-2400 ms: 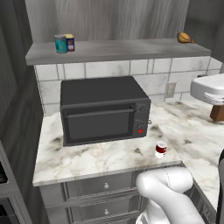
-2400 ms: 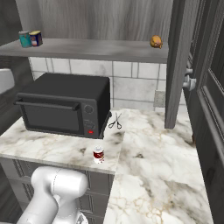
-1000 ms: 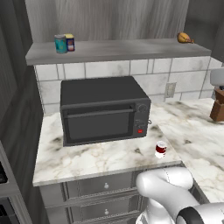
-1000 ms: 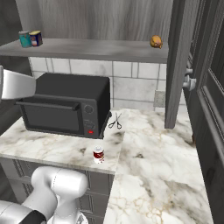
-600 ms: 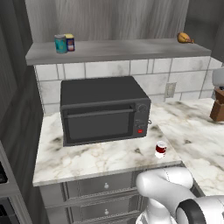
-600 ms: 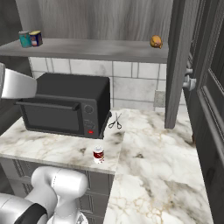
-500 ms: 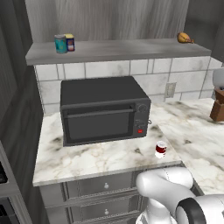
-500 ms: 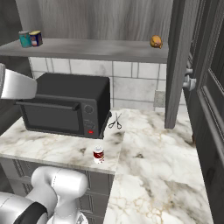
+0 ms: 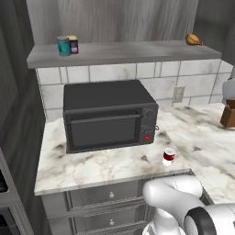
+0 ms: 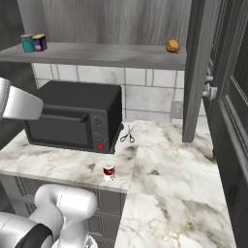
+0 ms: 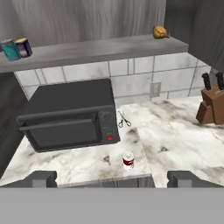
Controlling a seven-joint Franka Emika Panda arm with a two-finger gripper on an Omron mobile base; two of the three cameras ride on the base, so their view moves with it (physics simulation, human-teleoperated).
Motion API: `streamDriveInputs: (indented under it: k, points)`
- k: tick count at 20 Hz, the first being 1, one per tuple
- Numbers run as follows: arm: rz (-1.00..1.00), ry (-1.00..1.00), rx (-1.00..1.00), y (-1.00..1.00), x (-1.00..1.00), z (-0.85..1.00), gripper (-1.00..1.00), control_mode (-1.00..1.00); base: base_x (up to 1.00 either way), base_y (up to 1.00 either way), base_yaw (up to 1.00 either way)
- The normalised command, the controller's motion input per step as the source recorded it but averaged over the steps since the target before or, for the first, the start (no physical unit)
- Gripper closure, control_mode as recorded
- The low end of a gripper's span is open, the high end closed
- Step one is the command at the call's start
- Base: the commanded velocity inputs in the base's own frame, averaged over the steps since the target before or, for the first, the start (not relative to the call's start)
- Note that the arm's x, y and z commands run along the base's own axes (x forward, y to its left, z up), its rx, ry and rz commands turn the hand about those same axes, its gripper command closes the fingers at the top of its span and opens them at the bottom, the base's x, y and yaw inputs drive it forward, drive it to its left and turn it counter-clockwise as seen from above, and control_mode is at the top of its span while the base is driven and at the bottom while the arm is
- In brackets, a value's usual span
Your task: Pick the cans from the counter and place them in their designated side in the cabinet.
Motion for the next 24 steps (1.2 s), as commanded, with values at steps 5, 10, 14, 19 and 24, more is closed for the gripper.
streamDriveInputs:
  k: [5, 10, 14, 19, 24]
  points:
    - [0.00, 0.05, 0.00, -0.01, 0.00, -0.21, -1.00, -1.00, 0.00, 0.00, 0.00]
    - [0.00, 0.04, 0.00, -0.09, -0.01, -0.08, -1.00, -1.00, 0.00, 0.00, 0.00]
    - [0.00, 0.05, 0.00, -0.11, 0.00, -0.02, -1.00, -1.00, 0.00, 0.00, 0.00]
    - [-0.01, 0.07, 0.00, -0.13, -0.05, -0.01, -1.00, -1.00, 0.00, 0.00, 0.00]
    - [0.00, 0.04, 0.00, -0.11, -0.19, -0.02, -1.00, -1.00, 0.00, 0.00, 0.00]
